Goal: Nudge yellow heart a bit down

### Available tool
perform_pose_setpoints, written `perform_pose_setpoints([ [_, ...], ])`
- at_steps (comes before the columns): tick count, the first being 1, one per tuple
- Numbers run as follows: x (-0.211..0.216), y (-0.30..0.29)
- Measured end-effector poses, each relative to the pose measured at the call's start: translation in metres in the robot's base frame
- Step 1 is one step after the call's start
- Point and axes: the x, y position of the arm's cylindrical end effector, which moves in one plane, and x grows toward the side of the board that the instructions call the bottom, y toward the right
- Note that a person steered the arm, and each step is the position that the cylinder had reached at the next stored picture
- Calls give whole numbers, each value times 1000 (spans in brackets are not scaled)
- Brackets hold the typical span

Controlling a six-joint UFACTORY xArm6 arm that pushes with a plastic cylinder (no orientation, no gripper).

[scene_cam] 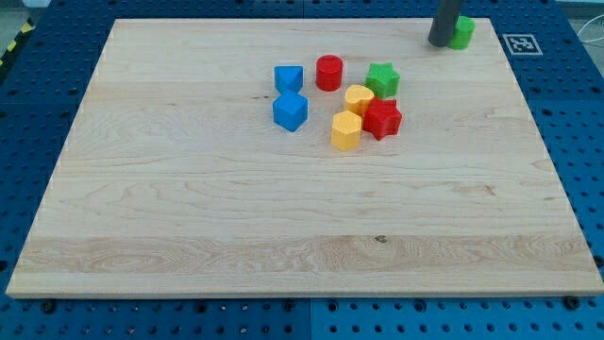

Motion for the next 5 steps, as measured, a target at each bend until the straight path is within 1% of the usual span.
perform_pose_setpoints([
  [2,-13,13],
  [3,-11,-7],
  [4,1,-85],
  [5,28,-142],
])
